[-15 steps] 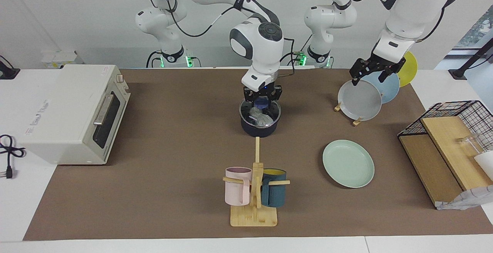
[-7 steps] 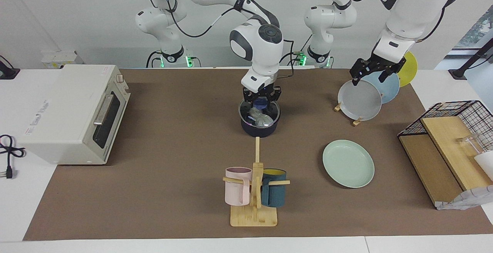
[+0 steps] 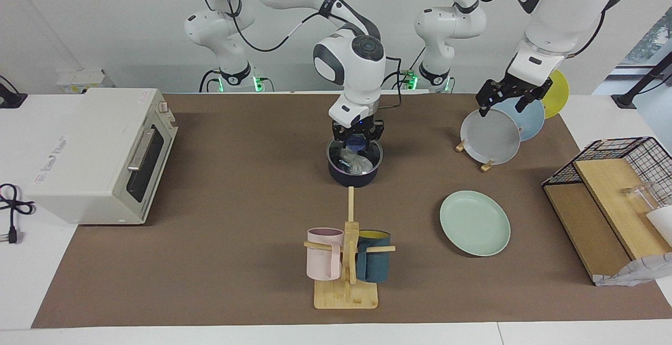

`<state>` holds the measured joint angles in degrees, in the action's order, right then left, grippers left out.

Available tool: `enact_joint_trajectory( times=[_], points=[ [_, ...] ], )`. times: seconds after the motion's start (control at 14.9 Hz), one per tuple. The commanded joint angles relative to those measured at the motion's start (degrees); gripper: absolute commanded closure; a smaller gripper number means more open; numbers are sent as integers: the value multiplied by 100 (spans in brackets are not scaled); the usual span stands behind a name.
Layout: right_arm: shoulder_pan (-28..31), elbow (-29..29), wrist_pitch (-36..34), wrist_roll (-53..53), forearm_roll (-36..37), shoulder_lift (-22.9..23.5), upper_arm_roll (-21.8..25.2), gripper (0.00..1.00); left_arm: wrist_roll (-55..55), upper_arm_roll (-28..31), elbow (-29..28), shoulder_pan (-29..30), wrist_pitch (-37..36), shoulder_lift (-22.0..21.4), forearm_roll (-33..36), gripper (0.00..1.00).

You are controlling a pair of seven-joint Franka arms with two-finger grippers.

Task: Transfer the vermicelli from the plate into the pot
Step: 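Lower the glass lid onto the black pot with the right gripper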

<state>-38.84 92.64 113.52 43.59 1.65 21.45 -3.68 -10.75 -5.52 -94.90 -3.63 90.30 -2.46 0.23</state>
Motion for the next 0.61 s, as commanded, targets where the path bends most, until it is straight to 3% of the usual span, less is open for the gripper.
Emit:
enact_joint_trajectory(
  times=[0.0,0.2,0.54],
  points=[
    [-10,70,109,149,29,-53,-1,51,100,-10,-72,3,-30,-105,56,0],
    [-1,35,30,141,37,-62,-1,0,91,-1,-81,29,-3,-105,-84,0],
    [402,-167,-373,70,46,-403,34,0,82,8,-81,29,5,-105,-119,0]
  ],
)
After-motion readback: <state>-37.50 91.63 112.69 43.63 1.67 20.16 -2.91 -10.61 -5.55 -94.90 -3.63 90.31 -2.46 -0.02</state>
